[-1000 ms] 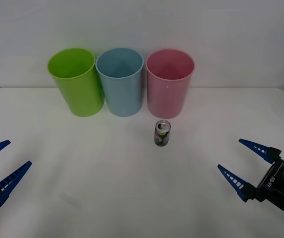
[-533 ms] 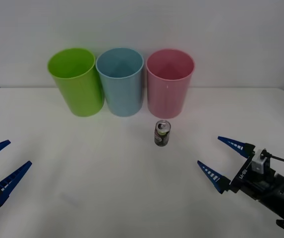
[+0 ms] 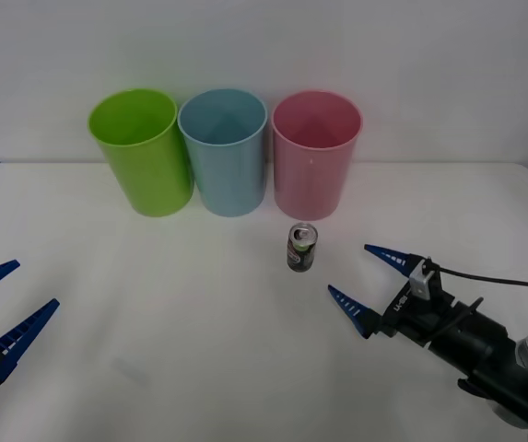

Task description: Grasp the object on the table and drop it into the matching bin: aluminum can to the light blue bin, PET bottle to the pink bin.

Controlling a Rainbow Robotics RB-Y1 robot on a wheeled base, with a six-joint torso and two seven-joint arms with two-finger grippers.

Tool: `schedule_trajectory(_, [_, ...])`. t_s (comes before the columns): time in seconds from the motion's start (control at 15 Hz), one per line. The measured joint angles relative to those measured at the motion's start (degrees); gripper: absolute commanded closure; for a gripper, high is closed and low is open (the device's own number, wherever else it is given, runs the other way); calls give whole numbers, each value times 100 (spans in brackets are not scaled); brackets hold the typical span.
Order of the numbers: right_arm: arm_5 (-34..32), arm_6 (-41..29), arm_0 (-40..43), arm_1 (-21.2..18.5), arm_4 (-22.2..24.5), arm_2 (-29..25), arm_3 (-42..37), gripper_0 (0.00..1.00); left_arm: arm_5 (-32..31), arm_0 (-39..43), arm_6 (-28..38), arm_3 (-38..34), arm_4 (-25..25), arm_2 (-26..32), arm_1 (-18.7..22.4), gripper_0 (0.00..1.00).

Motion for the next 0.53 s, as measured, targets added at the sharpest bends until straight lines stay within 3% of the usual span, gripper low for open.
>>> schedule_trajectory(0.53, [202,12,-536,355,442,19,540,0,0,0,0,0,0,0,0,0])
